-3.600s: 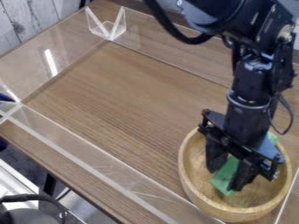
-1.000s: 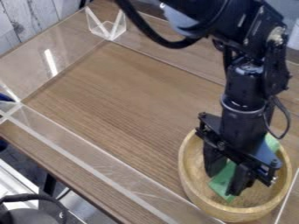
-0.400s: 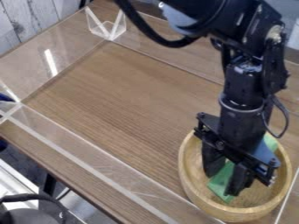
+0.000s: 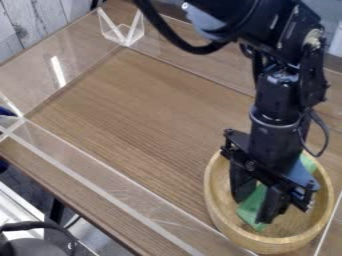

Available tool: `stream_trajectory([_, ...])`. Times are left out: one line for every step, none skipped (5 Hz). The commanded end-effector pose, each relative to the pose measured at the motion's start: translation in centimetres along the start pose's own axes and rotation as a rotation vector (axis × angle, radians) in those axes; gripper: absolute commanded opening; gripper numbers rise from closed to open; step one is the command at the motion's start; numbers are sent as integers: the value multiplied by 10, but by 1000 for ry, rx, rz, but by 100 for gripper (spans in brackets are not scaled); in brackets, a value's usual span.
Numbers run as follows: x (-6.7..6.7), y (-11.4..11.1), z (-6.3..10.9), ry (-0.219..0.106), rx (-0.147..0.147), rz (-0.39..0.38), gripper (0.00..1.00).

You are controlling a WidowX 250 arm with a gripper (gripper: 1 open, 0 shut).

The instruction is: Put the green block in the brown bowl

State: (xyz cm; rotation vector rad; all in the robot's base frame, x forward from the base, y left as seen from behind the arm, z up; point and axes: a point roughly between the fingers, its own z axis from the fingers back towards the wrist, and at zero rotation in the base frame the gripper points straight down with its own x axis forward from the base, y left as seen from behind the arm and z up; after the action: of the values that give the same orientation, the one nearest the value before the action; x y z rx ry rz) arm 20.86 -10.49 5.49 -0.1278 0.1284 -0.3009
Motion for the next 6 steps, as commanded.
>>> stream_trajectory([12, -1, 12, -50, -8, -7, 0])
stream_trajectory([12, 0, 13, -48, -10, -4, 0])
stream_trajectory([13, 1, 13, -47, -12, -1, 0])
stream_trajectory([14, 2, 13, -46, -14, 2, 0])
stream_trajectory([15, 2, 13, -45, -17, 5, 0])
stream_trajectory([16, 3, 13, -43, -18, 8, 0])
